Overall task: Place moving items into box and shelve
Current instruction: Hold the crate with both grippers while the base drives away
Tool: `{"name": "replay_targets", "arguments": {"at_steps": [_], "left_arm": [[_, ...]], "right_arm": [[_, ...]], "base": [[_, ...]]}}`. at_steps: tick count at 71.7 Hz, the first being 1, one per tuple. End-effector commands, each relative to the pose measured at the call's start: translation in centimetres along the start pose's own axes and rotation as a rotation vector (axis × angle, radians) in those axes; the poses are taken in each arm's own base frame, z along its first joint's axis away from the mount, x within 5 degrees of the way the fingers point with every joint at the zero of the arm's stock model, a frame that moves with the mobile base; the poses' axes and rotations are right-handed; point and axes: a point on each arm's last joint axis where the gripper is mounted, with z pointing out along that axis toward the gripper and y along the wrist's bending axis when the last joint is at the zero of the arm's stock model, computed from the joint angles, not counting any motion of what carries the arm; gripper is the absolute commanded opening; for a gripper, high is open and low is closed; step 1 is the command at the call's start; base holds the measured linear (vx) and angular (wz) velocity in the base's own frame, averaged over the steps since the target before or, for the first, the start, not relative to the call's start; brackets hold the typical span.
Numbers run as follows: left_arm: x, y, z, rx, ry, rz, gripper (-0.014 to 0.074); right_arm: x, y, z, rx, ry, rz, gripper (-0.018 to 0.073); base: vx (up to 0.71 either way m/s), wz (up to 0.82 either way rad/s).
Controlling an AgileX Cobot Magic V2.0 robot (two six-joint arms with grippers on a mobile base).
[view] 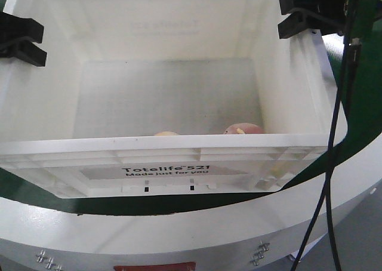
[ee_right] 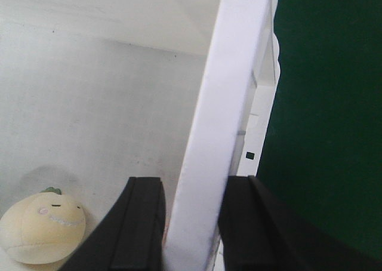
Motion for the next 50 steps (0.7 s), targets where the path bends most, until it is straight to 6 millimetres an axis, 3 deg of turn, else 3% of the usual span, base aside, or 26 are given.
{"name": "replay_targets", "arguments": {"at_steps": [1, 50], "left_arm": [[-1.1, -2.78, -3.2, 0.214, -0.206, -0.034, -0.0027], [-1.09, -2.78, -3.2, 0.214, -0.205, -0.033, -0.0027]], "right_arm": [[-1.47, 2.35, -3.1, -0.149, -0.204, 0.024, -0.0012], [-1.47, 2.35, -3.1, -0.149, -0.205, 0.02, -0.0012]], "base": [[0.0, 0.0], [0.0, 0.0]]}}
